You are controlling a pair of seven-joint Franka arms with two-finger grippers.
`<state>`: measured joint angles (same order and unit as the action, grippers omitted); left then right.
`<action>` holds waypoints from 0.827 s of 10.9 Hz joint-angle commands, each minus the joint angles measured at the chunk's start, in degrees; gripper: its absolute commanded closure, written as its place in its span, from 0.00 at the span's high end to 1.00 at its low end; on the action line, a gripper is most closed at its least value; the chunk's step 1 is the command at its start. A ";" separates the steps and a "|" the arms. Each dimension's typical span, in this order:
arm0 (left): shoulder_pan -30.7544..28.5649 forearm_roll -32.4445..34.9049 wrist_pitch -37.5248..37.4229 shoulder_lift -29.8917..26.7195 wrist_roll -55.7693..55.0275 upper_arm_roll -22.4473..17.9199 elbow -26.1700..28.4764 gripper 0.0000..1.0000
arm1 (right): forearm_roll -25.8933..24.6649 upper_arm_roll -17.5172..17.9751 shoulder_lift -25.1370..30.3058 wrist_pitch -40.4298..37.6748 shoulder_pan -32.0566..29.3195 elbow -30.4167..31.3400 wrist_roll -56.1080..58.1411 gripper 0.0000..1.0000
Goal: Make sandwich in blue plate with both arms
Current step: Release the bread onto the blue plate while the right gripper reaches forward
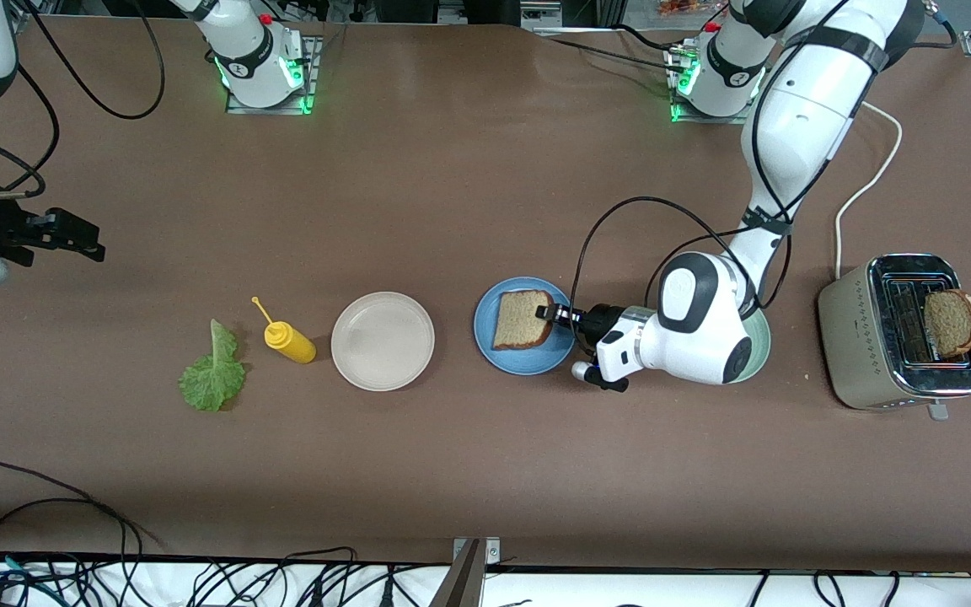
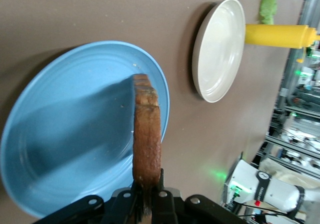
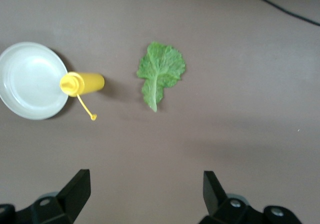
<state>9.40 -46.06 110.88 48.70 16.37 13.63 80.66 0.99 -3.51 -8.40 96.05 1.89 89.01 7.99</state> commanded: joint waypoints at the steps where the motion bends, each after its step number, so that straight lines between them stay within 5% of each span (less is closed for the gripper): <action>1: -0.78 -4.92 -0.57 1.40 5.95 0.26 -0.24 0.00 | -0.55 0.09 -1.09 -2.53 -0.49 0.02 4.40 1.00; 5: -1.31 -4.83 -1.01 1.49 6.74 0.26 0.28 0.05 | -2.40 0.43 -2.50 -2.44 0.04 -0.33 4.23 1.00; 7: -1.57 -4.31 -1.01 1.32 6.83 0.26 0.99 1.00 | -3.01 0.61 -3.81 -2.09 0.30 -0.33 3.96 1.00; 9: -2.37 -3.78 -1.89 0.96 6.57 0.17 0.90 1.00 | -2.84 0.44 -6.62 0.88 -0.05 -0.33 4.49 1.00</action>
<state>8.30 -48.80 110.59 50.29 21.18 13.65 81.03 -1.09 -3.01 -11.95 94.40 2.13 89.34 11.77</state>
